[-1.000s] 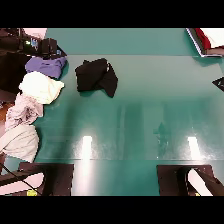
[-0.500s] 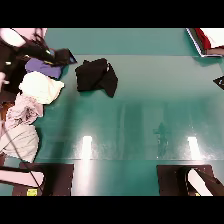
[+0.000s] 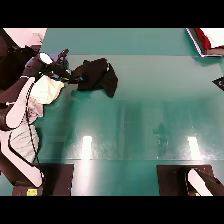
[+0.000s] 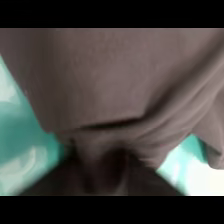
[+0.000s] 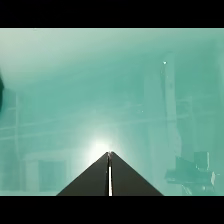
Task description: Fold the shirts.
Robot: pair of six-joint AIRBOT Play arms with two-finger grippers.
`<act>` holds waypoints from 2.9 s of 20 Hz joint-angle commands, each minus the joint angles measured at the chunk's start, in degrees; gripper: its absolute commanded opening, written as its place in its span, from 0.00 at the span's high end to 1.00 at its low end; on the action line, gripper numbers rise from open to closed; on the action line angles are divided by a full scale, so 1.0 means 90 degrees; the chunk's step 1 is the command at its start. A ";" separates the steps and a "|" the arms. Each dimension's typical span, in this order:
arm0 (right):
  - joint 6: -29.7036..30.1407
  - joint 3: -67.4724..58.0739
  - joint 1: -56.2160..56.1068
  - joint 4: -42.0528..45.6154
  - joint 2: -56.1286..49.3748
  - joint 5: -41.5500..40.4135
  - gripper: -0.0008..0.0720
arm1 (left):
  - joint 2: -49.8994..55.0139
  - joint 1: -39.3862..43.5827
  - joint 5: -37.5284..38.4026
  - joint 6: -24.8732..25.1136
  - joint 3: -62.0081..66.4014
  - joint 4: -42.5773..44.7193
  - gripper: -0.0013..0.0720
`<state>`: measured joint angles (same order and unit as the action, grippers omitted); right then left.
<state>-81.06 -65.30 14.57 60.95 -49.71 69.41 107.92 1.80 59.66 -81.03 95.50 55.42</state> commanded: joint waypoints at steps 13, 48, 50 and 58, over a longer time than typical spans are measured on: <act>0.0012 -0.0010 -0.0180 -0.1314 0.1826 -0.2781 0.96 | -0.3031 0.0508 0.1950 0.1957 0.2640 -0.2285 0.95; 0.0182 -0.0005 -0.1260 -0.1260 0.0729 -0.1054 0.97 | -0.4379 0.0471 0.0389 0.1054 -0.6120 0.0097 0.02; 0.0180 -0.0005 -0.1260 -0.1258 0.0729 -0.1047 0.97 | -0.4379 0.0471 0.0204 0.1056 -0.6120 -0.0080 0.02; 0.0180 -0.0005 -0.1260 -0.1263 0.0731 -0.1027 0.96 | -0.4379 0.0828 -0.0032 0.1049 -0.6120 -0.0204 0.55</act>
<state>-79.44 -65.36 3.29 49.60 -43.11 59.99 68.47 8.60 60.07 -71.64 40.51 53.89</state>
